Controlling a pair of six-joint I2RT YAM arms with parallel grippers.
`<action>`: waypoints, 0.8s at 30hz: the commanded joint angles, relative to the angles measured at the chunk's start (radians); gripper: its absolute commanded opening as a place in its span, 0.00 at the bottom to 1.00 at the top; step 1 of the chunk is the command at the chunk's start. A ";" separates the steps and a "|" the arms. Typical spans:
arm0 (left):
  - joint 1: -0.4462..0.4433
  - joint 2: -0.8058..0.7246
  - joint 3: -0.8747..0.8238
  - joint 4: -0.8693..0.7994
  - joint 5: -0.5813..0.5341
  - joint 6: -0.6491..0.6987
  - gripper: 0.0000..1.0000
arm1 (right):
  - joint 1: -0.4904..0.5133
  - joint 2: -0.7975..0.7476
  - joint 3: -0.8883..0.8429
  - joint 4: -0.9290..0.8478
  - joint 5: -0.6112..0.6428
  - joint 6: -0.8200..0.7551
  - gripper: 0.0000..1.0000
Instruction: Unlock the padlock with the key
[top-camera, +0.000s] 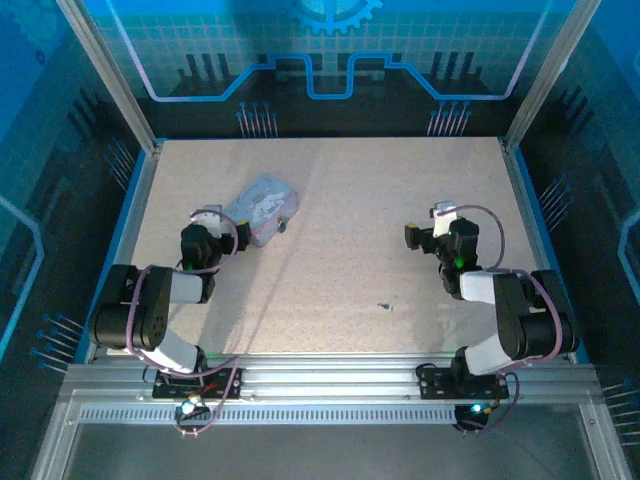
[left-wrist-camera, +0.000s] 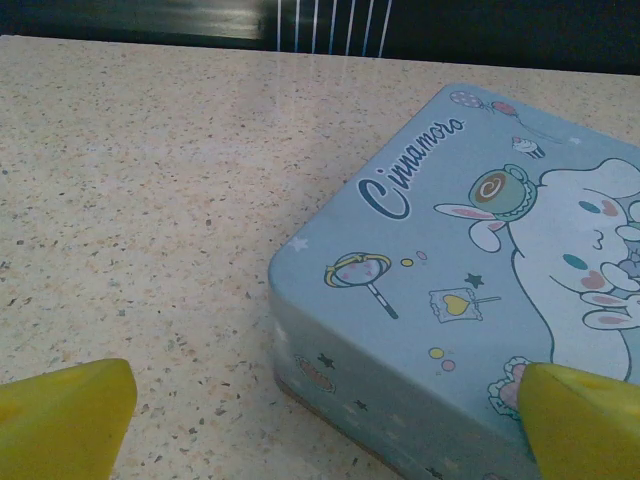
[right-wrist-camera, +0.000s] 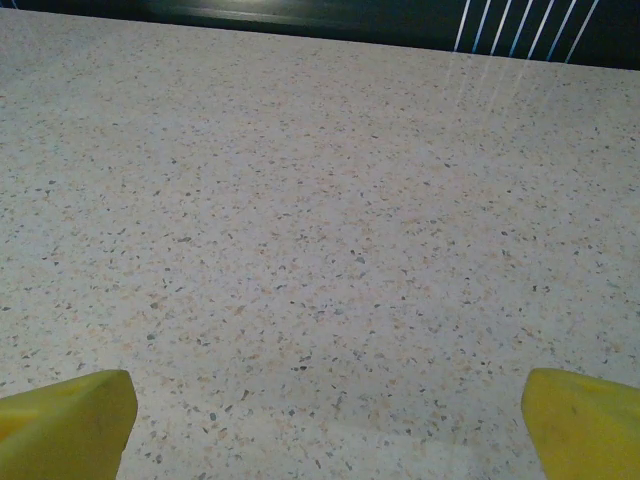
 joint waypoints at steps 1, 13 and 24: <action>-0.002 0.001 0.013 -0.003 0.023 -0.004 0.99 | 0.004 0.010 0.017 -0.002 -0.011 -0.013 1.00; -0.003 0.001 0.013 -0.004 0.021 -0.003 0.99 | 0.005 0.011 0.017 -0.002 -0.011 -0.013 1.00; -0.002 0.001 0.013 -0.003 0.023 -0.003 0.99 | -0.004 0.010 0.018 -0.005 -0.024 -0.009 1.00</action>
